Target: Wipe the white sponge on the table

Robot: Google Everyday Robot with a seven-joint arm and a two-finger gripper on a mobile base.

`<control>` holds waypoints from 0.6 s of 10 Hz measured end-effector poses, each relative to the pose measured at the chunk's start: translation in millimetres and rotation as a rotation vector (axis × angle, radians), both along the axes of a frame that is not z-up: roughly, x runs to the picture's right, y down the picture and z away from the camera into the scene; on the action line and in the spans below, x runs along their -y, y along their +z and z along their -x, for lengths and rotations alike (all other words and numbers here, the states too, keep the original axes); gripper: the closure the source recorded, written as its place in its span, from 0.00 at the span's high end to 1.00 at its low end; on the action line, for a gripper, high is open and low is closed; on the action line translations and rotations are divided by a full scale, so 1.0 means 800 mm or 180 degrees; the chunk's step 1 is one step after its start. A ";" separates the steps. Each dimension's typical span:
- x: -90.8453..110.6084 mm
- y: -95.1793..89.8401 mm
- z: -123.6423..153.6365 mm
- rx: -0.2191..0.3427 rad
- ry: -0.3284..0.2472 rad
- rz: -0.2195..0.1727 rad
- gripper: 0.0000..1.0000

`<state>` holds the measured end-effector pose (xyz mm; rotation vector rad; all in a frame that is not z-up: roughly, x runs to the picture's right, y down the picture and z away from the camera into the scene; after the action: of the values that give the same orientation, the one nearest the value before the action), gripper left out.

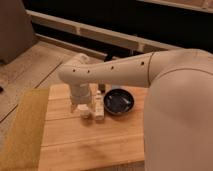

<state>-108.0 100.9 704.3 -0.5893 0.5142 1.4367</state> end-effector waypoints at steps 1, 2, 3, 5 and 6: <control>0.020 0.003 0.009 0.0132 0.0086 -0.0101 0.65; 0.046 0.004 0.017 0.0290 0.0146 -0.0270 0.65; 0.067 0.004 0.021 0.0427 0.0162 -0.0422 0.65; 0.093 0.006 0.014 0.0610 0.0111 -0.0672 0.65; 0.098 0.008 -0.002 0.0630 0.0040 -0.0781 0.65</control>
<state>-106.2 22.1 710.9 -0.5307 0.1747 1.4102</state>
